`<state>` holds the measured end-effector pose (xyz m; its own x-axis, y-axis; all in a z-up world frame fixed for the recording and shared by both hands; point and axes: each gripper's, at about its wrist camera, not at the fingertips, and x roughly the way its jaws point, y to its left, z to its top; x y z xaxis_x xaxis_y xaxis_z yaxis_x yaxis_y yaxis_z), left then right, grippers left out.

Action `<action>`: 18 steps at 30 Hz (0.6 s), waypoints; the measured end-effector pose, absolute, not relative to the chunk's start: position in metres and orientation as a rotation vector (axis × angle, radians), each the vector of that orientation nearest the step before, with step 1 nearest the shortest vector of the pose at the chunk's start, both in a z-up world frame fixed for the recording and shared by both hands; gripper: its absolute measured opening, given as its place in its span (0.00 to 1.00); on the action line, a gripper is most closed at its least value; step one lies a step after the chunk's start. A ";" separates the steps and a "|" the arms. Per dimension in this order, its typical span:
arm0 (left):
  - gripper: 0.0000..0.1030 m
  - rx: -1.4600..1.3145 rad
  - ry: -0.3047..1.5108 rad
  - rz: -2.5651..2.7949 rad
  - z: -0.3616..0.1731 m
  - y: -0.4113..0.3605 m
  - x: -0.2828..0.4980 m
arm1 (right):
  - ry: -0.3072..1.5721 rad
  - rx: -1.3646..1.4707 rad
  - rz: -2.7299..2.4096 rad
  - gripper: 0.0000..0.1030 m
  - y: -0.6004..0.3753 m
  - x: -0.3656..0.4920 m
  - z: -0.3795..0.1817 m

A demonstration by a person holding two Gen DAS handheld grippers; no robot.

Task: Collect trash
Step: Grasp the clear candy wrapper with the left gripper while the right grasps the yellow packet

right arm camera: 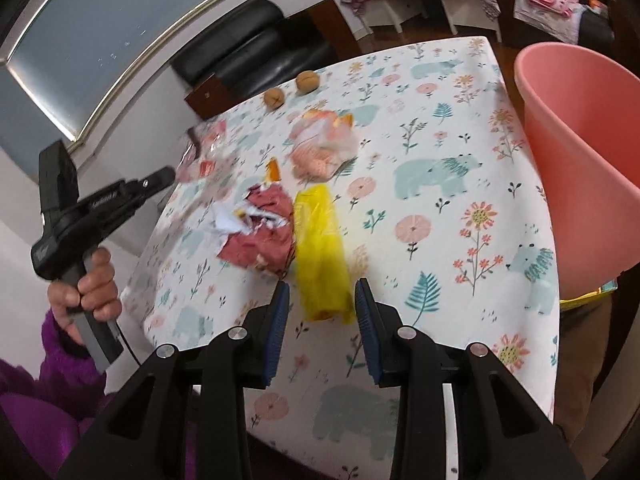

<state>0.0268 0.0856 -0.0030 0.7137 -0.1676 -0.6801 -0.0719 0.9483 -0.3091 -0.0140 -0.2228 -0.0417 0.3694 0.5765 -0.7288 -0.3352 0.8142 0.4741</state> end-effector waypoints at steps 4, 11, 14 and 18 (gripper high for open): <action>0.04 -0.316 0.766 -0.076 0.002 0.084 0.022 | 1.003 0.248 0.569 0.34 -0.228 -0.015 -0.031; 0.04 -0.297 0.724 -0.124 0.022 0.076 0.014 | 0.940 0.201 0.560 0.34 -0.226 -0.009 -0.015; 0.04 -0.269 0.710 -0.142 0.029 0.068 0.010 | 0.934 0.150 0.559 0.34 -0.221 -0.010 -0.014; 0.04 -0.271 0.708 -0.160 0.031 0.058 0.007 | 0.945 0.093 0.547 0.34 -0.212 -0.005 -0.022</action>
